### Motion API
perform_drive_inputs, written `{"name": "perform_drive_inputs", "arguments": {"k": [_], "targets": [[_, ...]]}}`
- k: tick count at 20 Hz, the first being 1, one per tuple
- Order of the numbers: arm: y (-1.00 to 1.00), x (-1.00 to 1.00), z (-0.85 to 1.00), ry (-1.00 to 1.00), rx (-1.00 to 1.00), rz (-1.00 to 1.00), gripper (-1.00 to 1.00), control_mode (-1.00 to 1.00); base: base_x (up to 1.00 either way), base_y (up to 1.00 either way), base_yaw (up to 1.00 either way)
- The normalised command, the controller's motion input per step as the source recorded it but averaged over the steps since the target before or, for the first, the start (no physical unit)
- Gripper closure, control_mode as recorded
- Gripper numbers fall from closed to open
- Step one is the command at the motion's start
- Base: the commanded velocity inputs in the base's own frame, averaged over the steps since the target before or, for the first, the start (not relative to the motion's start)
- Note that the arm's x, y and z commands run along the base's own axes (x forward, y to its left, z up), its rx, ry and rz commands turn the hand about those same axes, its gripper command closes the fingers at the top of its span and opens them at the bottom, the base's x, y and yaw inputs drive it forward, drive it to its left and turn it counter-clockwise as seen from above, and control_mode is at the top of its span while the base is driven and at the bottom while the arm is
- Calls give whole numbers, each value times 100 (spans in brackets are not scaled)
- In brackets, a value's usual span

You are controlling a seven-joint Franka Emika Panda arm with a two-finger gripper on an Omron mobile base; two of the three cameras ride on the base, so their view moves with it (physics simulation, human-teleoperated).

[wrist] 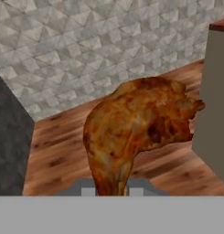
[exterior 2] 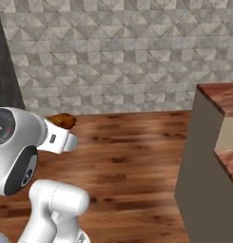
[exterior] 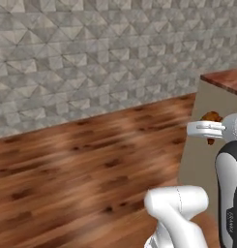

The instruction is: Gather the squash and lemon wedge from the fridge and place them on a tray on the dining counter. Then gather the steak and chicken drumstick from the fridge and place them on the other tray.

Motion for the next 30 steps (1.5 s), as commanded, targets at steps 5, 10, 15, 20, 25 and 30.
{"name": "perform_drive_inputs", "arguments": {"k": [5, 10, 15, 20, 25, 30], "targets": [[0, 0, 0, 0, 0, 0, 100, 100, 87, 48, -41], [0, 0, 0, 0, 0, 0, 100, 100, 88, 49, -40], [0, 0, 0, 0, 0, 0, 100, 100, 88, 49, -40], [0, 0, 0, 0, 0, 0, 100, 100, 87, 48, -40], [0, 0, 0, 0, 0, 0, 100, 100, 87, 46, -40], [0, 0, 0, 0, 0, 0, 100, 100, 87, 40, -39]]}}
